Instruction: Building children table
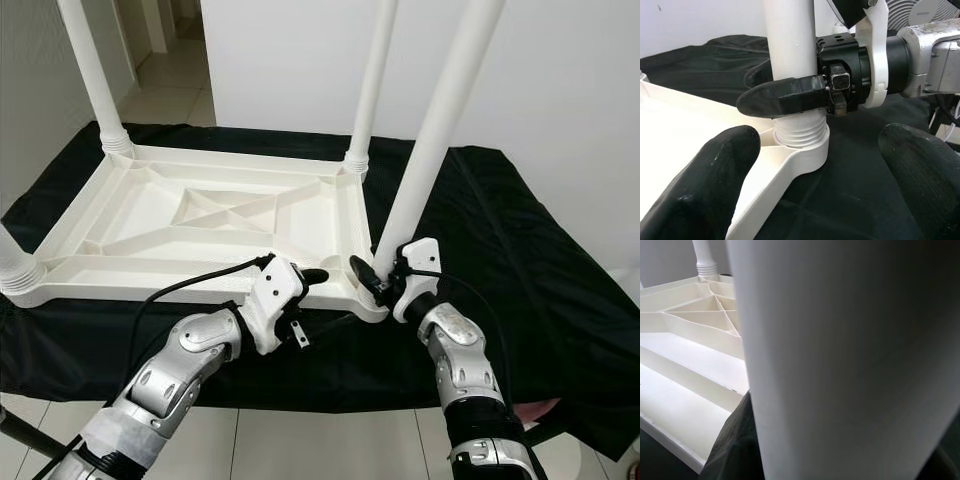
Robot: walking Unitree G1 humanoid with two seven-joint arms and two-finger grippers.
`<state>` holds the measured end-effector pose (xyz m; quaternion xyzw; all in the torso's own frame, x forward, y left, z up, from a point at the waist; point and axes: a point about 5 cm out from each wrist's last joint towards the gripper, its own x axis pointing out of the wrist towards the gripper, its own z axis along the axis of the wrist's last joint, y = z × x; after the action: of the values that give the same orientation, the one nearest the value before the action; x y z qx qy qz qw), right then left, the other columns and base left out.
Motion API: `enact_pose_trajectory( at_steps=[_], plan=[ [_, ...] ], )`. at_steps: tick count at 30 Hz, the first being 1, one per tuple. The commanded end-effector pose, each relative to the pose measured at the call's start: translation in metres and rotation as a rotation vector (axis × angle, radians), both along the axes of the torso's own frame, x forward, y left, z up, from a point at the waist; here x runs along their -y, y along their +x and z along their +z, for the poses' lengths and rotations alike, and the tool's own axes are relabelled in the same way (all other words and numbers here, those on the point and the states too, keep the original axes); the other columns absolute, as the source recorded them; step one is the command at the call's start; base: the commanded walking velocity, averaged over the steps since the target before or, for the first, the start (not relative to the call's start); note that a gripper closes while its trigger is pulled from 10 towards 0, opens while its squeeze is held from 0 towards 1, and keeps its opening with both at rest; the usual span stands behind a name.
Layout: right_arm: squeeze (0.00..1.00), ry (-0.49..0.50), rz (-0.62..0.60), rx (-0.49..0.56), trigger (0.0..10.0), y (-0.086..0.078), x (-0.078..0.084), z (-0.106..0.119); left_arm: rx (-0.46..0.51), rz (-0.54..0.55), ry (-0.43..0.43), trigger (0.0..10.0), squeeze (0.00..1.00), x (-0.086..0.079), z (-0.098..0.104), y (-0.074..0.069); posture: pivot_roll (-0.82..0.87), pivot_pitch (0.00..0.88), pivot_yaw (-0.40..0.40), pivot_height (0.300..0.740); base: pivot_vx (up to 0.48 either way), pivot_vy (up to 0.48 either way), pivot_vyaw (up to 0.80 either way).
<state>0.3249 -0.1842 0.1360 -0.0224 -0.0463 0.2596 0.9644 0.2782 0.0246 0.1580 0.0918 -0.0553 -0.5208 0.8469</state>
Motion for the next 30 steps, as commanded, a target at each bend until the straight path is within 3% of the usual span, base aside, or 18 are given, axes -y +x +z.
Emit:
enact_pose_trajectory(
  at_steps=[1,3,8,24,30],
  plan=[
    [0.0,-0.011,0.001,-0.074,10.0,-0.005,-0.006,-0.017,0.01,0.035,0.005,10.0,0.0,-0.001,-0.001,0.004,0.05,0.008,-0.049,0.74,0.0,0.0,0.0],
    [0.0,-0.008,-0.001,-0.072,10.0,-0.005,-0.007,-0.017,0.009,0.044,0.0,10.0,0.0,-0.001,-0.001,0.005,0.05,0.008,-0.049,0.74,0.0,0.0,0.0],
    [0.0,0.014,-0.142,-0.078,10.0,-0.006,-0.014,-0.018,-0.003,0.148,0.051,10.0,0.0,-0.006,-0.007,0.018,0.03,0.018,-0.054,0.74,0.0,0.0,0.0],
    [0.0,0.173,-0.529,-0.138,10.0,-0.018,-0.045,-0.016,0.005,0.187,0.056,10.0,0.0,-0.007,-0.007,0.027,0.03,0.031,-0.065,0.74,0.0,0.0,0.0],
    [0.0,0.215,-0.529,-0.149,10.0,-0.022,-0.061,-0.014,0.007,0.187,0.049,10.0,0.0,-0.009,-0.005,0.027,0.04,0.026,-0.067,0.74,0.0,0.0,0.0]
  ],
)
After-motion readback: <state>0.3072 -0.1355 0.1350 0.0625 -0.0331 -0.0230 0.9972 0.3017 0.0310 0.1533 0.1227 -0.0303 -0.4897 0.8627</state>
